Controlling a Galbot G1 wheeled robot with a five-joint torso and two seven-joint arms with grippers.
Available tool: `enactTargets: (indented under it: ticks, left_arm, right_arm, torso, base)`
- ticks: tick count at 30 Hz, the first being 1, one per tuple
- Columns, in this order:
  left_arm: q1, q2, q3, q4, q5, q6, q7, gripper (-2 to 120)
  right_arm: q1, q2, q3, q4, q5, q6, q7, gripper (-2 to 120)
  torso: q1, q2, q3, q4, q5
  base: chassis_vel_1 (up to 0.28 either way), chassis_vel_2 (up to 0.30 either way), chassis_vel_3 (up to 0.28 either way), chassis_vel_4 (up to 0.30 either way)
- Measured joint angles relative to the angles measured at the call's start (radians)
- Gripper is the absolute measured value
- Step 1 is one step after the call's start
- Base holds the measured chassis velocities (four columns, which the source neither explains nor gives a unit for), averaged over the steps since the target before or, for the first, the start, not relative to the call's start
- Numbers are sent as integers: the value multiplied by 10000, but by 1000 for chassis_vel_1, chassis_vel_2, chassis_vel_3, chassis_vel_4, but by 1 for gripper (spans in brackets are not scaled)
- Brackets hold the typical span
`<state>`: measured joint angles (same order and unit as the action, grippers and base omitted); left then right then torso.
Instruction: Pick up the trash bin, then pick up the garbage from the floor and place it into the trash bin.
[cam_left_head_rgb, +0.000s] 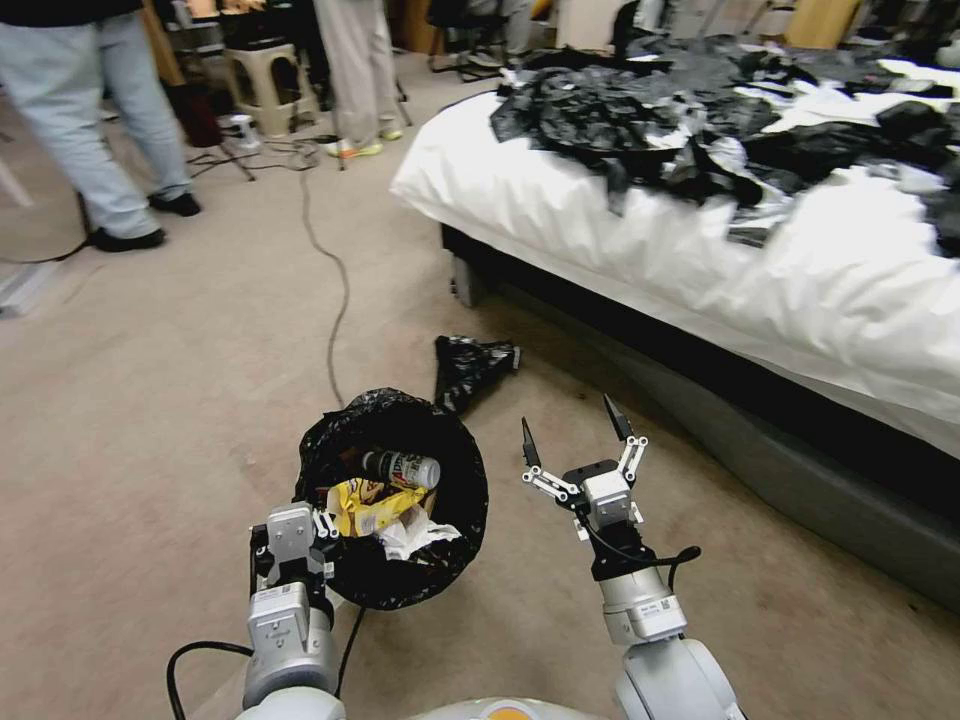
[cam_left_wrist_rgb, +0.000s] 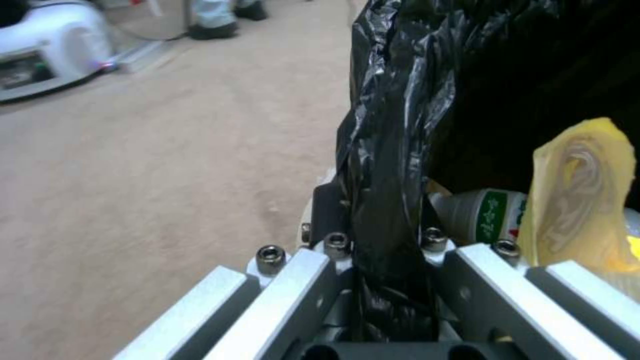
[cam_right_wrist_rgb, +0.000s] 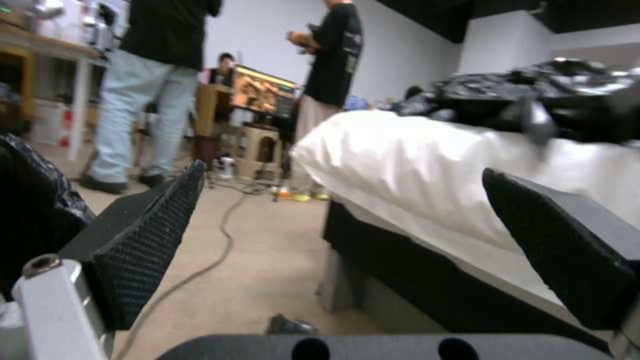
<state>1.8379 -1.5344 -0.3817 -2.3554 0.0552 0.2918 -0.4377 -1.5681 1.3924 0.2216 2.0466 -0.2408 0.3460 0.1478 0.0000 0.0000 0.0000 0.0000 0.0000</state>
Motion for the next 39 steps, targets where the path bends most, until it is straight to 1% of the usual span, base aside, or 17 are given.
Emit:
enactTargets:
  ticks: [15,39]
  left_arm:
    - [-22,-47,-11,-135,3,29,-6,1]
    - [-80,-105,-16,-59,-34,36,-11,1]
  right_arm:
    - [72,12,-78,-145,-30,-68,-24,100]
    - [146,86,-155,-244,-80,-201,-75,100]
  torso:
    - [0,0,0,0,0]
    - [0,0,0,-1,0]
  base:
    - [124,129,125,128]
    - [123,122,122,126]
